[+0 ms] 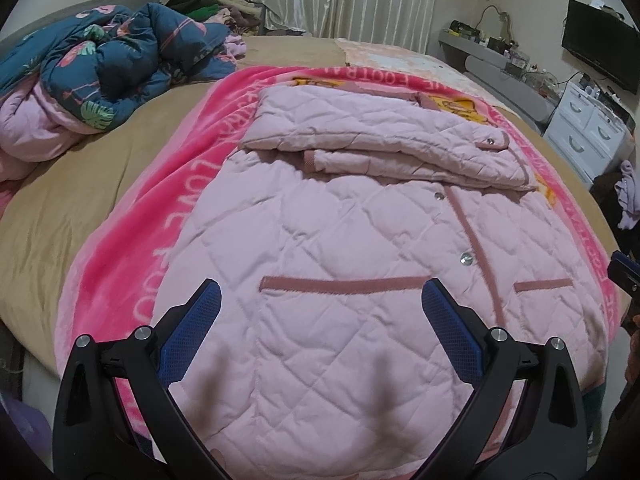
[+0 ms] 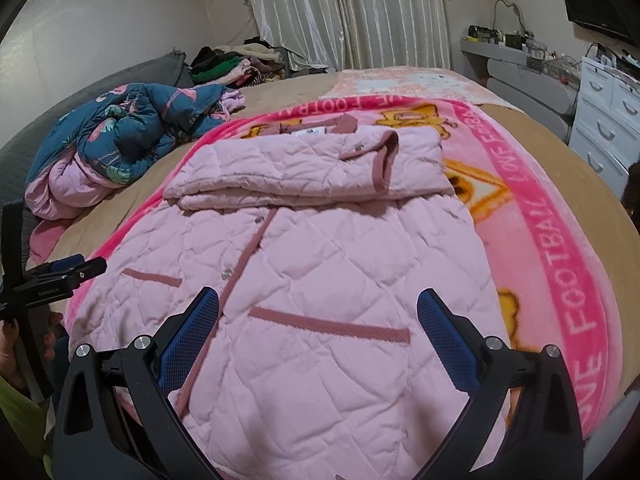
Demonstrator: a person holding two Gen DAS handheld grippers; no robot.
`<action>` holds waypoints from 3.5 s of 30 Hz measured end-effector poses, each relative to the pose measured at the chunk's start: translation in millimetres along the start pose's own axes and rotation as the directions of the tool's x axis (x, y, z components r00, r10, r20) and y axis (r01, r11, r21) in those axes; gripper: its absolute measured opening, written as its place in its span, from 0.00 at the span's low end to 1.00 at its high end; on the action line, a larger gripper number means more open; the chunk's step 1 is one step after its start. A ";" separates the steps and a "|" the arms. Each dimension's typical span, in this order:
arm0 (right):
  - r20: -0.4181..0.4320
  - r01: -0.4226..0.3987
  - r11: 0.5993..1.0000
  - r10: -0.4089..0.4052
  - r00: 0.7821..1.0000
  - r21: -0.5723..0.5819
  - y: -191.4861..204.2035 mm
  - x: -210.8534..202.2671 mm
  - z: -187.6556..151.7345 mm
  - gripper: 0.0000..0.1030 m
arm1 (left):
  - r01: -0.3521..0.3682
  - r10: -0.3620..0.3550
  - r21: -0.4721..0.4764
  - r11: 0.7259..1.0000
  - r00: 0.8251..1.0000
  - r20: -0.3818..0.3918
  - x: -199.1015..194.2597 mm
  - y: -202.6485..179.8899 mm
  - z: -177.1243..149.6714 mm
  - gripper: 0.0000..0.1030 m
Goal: Fold large clothes
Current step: 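Move both tools to the jacket hem and grasp it, then lift the hem with both tools and fold it toward the collar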
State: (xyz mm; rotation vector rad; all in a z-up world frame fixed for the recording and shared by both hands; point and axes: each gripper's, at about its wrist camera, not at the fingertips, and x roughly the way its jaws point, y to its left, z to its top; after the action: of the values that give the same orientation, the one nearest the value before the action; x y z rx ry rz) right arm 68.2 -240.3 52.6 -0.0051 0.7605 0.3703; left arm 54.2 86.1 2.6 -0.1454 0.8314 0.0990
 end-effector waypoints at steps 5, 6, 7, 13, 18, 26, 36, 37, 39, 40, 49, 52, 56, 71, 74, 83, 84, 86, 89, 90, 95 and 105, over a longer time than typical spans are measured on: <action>-0.025 0.027 1.000 -0.027 0.999 0.003 -10.0 0.3 -11.9 0.96 | -0.025 0.024 -0.006 1.000 0.999 -0.024 3.9 10.7 -10.4 0.91; -0.031 0.033 0.999 -0.032 0.999 0.005 -12.8 0.4 -14.7 0.96 | -0.029 0.028 -0.005 1.000 0.999 -0.027 4.2 13.0 -12.3 0.91; -0.036 0.037 0.999 -0.037 0.999 0.007 -15.1 0.6 -16.6 0.96 | -0.034 0.034 -0.005 0.999 0.999 -0.032 4.7 15.5 -14.4 0.91; -0.079 0.068 0.998 -0.066 0.995 0.018 -32.0 2.2 -32.8 0.96 | -0.064 0.062 -0.014 0.998 0.996 -0.066 10.9 32.0 -27.0 0.91; -0.112 0.100 0.994 -0.096 0.989 0.035 -46.4 2.1 -45.5 0.96 | -0.080 0.080 -0.008 0.997 0.993 -0.085 12.4 42.8 -35.8 0.91; -0.173 0.116 0.991 -0.103 0.980 0.063 -65.2 3.7 -66.4 0.96 | -0.113 0.111 -0.003 0.994 0.986 -0.123 15.8 60.2 -51.9 0.91; -0.237 0.107 0.993 -0.092 0.967 0.050 -78.2 1.7 -93.8 0.96 | -0.051 0.031 -0.101 0.994 0.980 -0.198 20.6 103.1 -81.0 0.91; -0.240 0.110 0.992 -0.093 0.966 0.055 -80.7 0.9 -96.0 0.96 | -0.034 0.011 -0.112 0.993 0.980 -0.199 20.7 107.0 -84.6 0.91; -0.260 0.109 0.992 -0.087 0.962 0.070 -86.9 1.2 -101.7 0.96 | -0.005 -0.022 -0.137 0.991 0.979 -0.201 20.3 111.8 -90.1 0.91; -0.276 0.097 0.991 -0.068 0.959 0.091 -90.7 3.1 -104.3 0.96 | 0.008 -0.037 -0.144 0.990 0.978 -0.203 20.3 112.4 -92.8 0.91; -0.329 -0.008 0.982 0.070 0.942 0.187 -98.4 6.4 -129.0 0.96 | 0.098 -0.136 -0.175 0.980 0.966 -0.219 24.7 96.6 -107.2 0.91; -0.311 -0.050 0.970 0.125 0.942 0.240 -98.3 1.7 -136.7 0.82 | 0.112 -0.152 -0.184 0.976 0.964 -0.219 23.6 97.4 -107.6 0.91; -0.281 -0.118 0.944 0.208 0.937 0.307 -99.0 -9.1 -144.7 0.44 | 0.124 -0.165 -0.201 0.972 0.965 -0.206 18.0 97.2 -110.7 0.82; 0.137 -0.359 0.925 0.342 0.930 0.124 -72.2 -78.0 -16.5 0.13 | 0.187 -0.194 -0.123 0.975 0.980 -0.042 -26.6 75.9 -43.8 0.09; 0.168 -0.353 0.930 0.334 0.928 0.102 -72.6 -76.4 8.0 0.12 | 0.214 -0.212 -0.115 0.970 0.977 0.025 -36.6 74.4 -9.7 0.08; 0.216 -0.338 0.934 0.308 0.926 0.119 -90.9 -60.9 74.7 0.12 | 0.245 -0.235 -0.065 0.967 0.963 0.129 -36.1 57.6 79.3 0.08; 0.222 -0.337 0.934 0.305 0.926 0.122 -92.9 -59.6 80.9 0.12 | 0.250 -0.240 -0.063 0.966 0.961 0.138 -35.3 55.0 89.2 0.08; 0.236 -0.331 0.934 0.294 0.926 0.134 -98.3 -55.3 99.0 0.12 | 0.251 -0.239 -0.062 0.966 0.958 0.156 -34.8 51.8 105.1 0.08; 0.251 -0.321 0.937 0.280 0.927 0.137 -103.3 -50.2 121.0 0.12 | 0.243 -0.229 -0.058 0.968 0.956 0.181 -34.2 48.5 131.9 0.08; 0.258 -0.313 0.940 0.272 0.927 0.136 -104.7 -48.2 129.7 0.12 | 0.241 -0.226 -0.061 0.969 0.956 0.185 -34.2 49.1 139.0 0.08; 0.279 -0.299 0.941 0.249 0.927 0.156 -112.9 -35.0 163.6 0.12 | 0.212 -0.198 -0.051 0.976 0.959 0.201 -30.9 41.8 171.4 0.08; 0.268 -0.265 0.940 0.205 0.941 0.213 -136.5 19.3 216.1 0.12 | 0.142 -0.127 -0.063 0.988 0.972 0.200 3.1 40.1 220.0 0.09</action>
State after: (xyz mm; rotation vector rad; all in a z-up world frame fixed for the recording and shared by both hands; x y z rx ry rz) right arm 271.2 -332.1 179.3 0.3643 0.5604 0.4937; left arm 210.6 162.5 142.9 -0.2601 0.6198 0.0171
